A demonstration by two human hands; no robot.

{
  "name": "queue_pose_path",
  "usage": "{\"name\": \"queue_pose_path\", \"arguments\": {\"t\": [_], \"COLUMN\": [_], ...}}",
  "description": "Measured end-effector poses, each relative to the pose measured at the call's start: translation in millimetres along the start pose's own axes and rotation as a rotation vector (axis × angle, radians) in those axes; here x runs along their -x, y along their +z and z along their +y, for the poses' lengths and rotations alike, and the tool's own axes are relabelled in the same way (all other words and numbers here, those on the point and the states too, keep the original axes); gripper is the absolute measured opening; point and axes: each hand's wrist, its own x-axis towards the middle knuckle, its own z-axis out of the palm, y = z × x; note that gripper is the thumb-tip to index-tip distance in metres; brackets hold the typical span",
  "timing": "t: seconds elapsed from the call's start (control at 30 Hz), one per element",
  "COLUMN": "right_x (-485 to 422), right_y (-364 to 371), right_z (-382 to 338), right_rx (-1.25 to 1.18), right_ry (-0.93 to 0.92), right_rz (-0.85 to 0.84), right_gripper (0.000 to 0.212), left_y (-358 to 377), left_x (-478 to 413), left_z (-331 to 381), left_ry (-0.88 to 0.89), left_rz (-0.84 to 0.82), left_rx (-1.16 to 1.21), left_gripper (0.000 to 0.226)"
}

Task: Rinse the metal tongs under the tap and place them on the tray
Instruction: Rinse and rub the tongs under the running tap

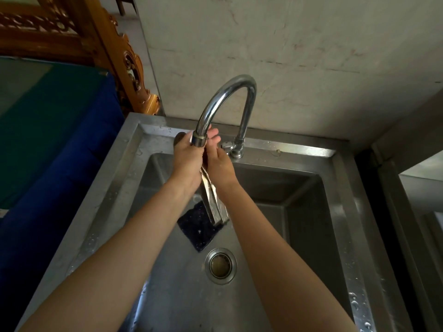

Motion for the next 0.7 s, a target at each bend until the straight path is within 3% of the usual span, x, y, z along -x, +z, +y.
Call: {"name": "queue_pose_path", "arguments": {"t": [0.13,0.3,0.43,0.57,0.7], "right_x": [9,21,21,19,27], "right_y": [-18,-31,-25,-10,-6], "right_z": [16,29,29,24,19], "right_rx": [-0.032,-0.040,-0.016,-0.042,-0.023], "right_ry": [-0.109,-0.057,-0.085,-0.073,-0.028], "right_rz": [-0.201,-0.465,-0.356,-0.260,-0.241], "right_gripper": [0.030,0.018,0.018,0.034,0.029], "left_y": [-7,-19,-17,-19,-16], "left_x": [-23,-44,-33,-4,-13], "left_z": [14,25,18,-9,-4], "left_ry": [-0.014,-0.003,-0.080,-0.081,-0.151], "left_rz": [0.029,0.073,0.004,-0.051,-0.006], "left_rx": [0.008,-0.056,0.121,-0.070,0.020], "left_gripper": [0.018,0.024,0.029,0.017,0.020]}}
